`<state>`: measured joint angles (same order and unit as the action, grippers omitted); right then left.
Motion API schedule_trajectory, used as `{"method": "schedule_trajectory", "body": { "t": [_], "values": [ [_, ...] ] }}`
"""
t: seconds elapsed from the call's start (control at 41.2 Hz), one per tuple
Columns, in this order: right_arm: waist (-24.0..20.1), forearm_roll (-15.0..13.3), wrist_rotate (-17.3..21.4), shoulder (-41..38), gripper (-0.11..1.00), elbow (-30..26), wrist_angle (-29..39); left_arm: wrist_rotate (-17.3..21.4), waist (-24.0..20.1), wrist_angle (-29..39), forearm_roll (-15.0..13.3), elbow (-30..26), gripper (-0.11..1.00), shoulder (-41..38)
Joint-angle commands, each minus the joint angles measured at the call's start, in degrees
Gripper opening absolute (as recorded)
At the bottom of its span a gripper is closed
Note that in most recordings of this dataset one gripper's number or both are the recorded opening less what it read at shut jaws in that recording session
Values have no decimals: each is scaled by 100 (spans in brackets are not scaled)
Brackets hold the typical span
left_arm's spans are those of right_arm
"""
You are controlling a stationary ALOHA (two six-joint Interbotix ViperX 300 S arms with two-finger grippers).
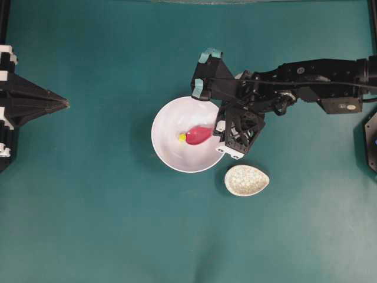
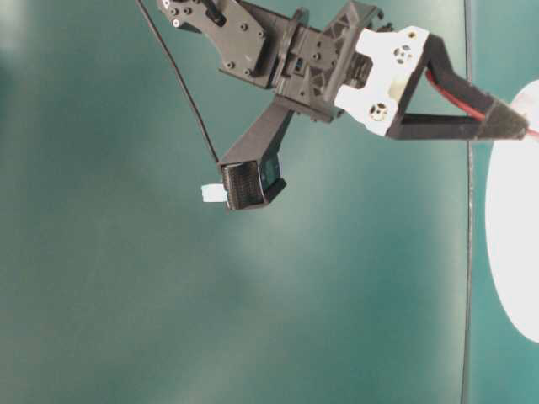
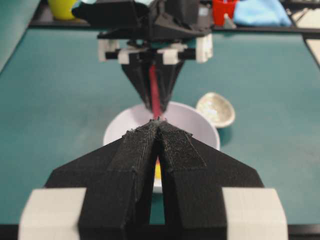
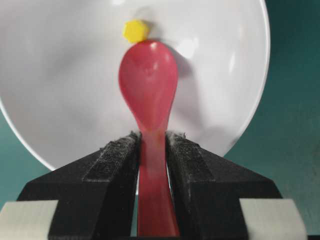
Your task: Scoop the yellow hexagonal prism block from the bowl with a spoon using the right arm.
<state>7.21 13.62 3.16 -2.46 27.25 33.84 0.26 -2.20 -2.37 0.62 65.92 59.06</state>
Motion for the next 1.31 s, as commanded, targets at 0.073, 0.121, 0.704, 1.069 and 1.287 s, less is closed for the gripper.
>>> {"method": "schedule_trajectory", "body": {
  "t": [0.073, 0.121, 0.704, 1.069, 1.287],
  "values": [
    [-9, -9, 18, 88, 25, -132, -229, 9, -18, -35, 18, -114, 1, -26],
    [-18, 0, 18, 88, 25, -141, -316, 9, -18, -35, 18, -114, 1, -26],
    [-97, 79, 18, -18, 25, -132, -993, 9, -18, -35, 18, -114, 1, -26],
    [-97, -79, -18, 0, 25, -237, -1468, 9, -18, -35, 18, -123, 1, -26],
    [-97, -193, -18, 202, 25, -308, -1468, 0, -18, -26, 18, -123, 1, -26]
  ]
}}
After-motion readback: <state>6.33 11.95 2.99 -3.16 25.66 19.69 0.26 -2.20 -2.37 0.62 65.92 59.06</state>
